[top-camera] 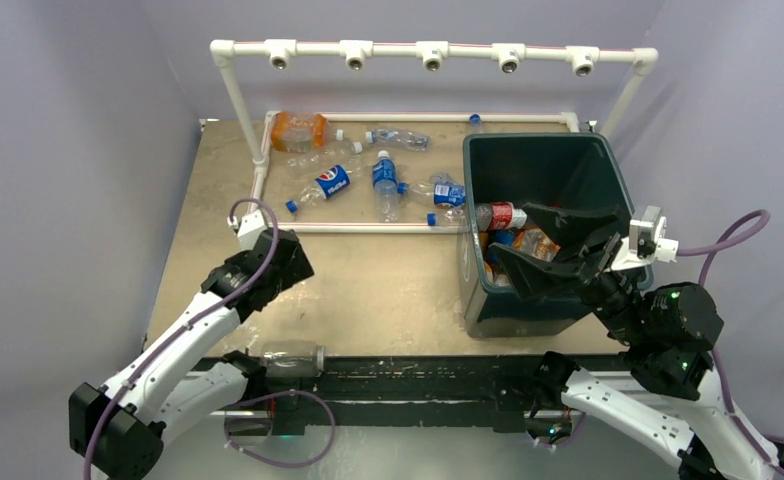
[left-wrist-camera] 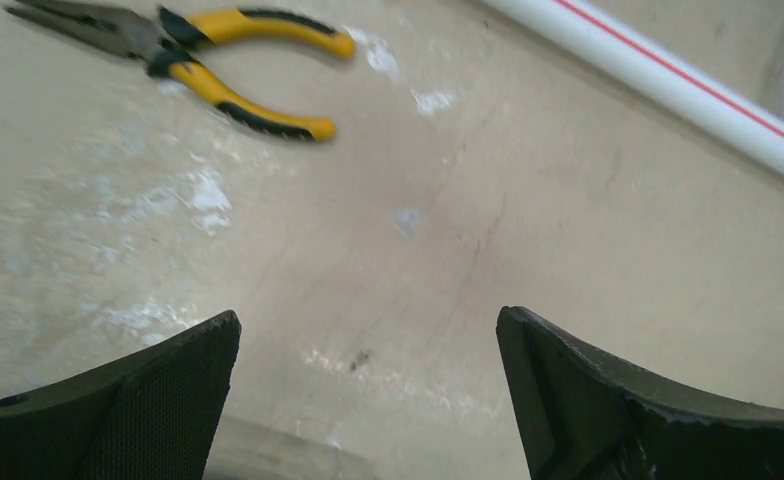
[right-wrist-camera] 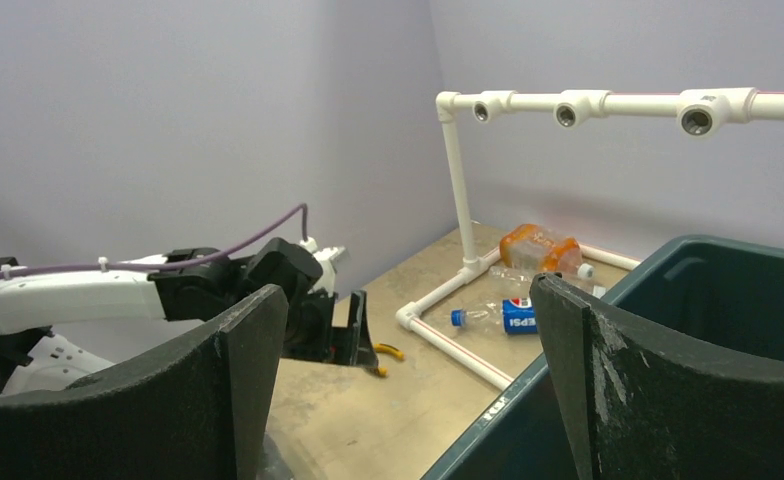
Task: Put the plastic bottles in the bin
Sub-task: Pick up the plastic bottle at the center of the board.
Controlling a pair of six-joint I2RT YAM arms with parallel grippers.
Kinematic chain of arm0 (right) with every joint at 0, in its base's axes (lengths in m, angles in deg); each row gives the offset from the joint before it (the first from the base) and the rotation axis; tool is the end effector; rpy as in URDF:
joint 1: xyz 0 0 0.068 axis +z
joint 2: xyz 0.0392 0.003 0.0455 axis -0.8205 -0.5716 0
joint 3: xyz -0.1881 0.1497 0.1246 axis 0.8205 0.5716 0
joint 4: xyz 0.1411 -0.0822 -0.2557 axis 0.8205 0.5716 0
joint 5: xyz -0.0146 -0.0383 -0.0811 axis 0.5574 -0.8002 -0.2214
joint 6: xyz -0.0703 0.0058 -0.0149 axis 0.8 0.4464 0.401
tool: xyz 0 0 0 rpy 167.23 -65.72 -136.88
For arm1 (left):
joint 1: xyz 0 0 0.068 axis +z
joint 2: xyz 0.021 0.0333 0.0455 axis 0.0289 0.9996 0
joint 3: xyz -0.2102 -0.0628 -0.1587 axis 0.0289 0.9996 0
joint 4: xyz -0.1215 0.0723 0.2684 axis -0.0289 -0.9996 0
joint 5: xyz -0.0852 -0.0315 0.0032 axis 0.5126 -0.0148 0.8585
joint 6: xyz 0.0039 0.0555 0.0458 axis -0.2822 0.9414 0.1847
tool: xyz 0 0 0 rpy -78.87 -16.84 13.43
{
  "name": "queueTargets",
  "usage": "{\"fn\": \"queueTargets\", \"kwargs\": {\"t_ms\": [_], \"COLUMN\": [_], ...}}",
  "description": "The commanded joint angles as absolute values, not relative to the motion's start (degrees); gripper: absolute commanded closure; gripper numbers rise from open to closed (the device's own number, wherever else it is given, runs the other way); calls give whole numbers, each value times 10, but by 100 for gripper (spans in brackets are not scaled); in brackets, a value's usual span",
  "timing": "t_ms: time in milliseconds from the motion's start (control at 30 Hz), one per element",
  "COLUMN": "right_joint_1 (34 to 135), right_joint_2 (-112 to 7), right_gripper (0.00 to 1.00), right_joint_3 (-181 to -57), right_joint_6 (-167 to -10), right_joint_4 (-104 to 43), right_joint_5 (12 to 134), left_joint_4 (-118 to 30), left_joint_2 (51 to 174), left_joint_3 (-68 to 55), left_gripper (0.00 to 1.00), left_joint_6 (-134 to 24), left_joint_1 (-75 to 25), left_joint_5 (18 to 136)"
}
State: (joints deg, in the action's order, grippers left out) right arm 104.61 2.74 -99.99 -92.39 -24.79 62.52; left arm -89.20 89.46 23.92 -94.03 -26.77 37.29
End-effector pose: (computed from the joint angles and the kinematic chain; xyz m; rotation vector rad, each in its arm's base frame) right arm 0.0818 0.0905 0.4835 -0.3446 1.1342 0.8983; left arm 0.2162 -0.0817 0.2269 -0.6514 2.2310 0.0212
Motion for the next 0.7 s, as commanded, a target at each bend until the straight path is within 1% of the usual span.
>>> {"fn": "queueTargets", "kwargs": {"t_ms": [0, 100, 200, 300, 433, 533, 667], "right_joint_1": [1046, 1046, 1047, 1046, 1046, 1046, 1047], "right_joint_2": [43, 43, 33, 13, -41, -108, -183], "right_gripper": [5, 5, 5, 5, 5, 6, 8], "right_joint_3": [-986, -974, -965, -967, -1009, -1055, -1120], "right_joint_6": [-936, -938, -941, -941, -928, -914, -893], "right_joint_4": [-269, -279, -288, -296, -290, -262, -214], "right_joint_5": [639, 642, 654, 682, 755, 799, 822], "left_joint_4": [-902, -938, -975, -993, -1010, -1017, -1002], "left_joint_2": [837, 756, 707, 710, 723, 732, 725], "left_joint_3": [249, 246, 232, 237, 231, 208, 206], "left_gripper": [1, 1, 1, 1, 1, 1, 1], "left_joint_6": [-976, -988, -999, -979, -928, -924, -938], "left_joint_1": [-265, -265, -265, -265, -266, -266, -266], "left_joint_5": [508, 514, 528, 588, 601, 572, 545]}}
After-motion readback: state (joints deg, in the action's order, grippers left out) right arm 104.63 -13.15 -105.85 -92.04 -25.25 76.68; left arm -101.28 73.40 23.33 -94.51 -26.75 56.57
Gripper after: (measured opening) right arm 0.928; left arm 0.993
